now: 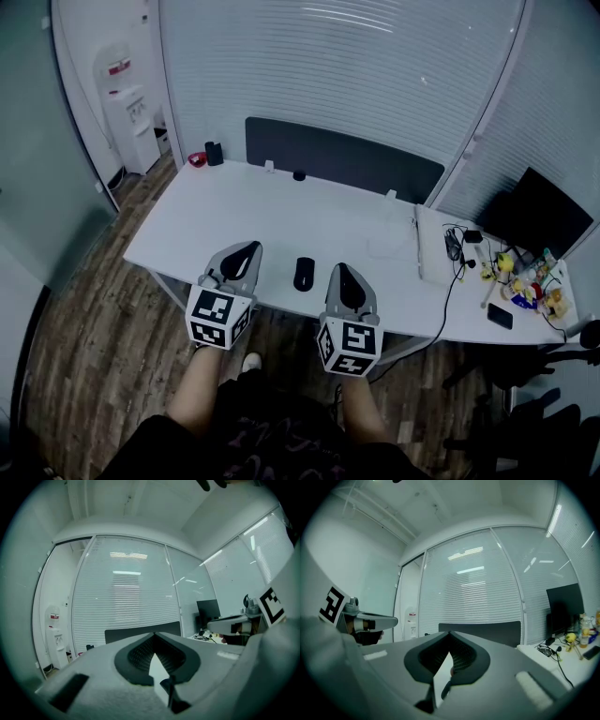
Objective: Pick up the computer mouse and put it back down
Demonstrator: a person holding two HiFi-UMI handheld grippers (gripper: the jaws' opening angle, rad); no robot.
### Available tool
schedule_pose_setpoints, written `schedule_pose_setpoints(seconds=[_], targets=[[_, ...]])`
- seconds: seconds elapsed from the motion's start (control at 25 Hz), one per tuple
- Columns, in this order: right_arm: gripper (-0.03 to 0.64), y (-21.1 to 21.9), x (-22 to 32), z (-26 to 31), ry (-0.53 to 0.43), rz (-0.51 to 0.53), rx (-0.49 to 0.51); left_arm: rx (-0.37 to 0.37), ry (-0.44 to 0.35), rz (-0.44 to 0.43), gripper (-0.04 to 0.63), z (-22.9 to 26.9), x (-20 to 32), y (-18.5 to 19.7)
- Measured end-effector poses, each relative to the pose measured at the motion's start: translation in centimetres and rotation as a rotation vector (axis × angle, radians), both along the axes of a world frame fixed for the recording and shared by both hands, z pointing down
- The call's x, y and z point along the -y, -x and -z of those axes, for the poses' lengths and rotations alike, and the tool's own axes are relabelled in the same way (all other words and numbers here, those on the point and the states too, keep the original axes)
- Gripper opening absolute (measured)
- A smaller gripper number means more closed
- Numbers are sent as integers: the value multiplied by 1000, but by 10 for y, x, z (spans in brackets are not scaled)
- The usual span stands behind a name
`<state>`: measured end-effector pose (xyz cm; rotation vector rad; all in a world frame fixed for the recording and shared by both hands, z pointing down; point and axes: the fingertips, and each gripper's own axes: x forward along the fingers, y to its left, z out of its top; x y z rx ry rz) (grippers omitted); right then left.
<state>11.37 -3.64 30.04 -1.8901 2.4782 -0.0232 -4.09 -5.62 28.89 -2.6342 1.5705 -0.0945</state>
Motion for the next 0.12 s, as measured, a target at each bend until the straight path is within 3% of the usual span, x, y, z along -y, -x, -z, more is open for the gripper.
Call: schedule_pose_setpoints(seconds=[0.12], targets=[[5, -1, 2, -1, 4, 0, 2, 1, 3, 3, 1, 0, 2, 1]])
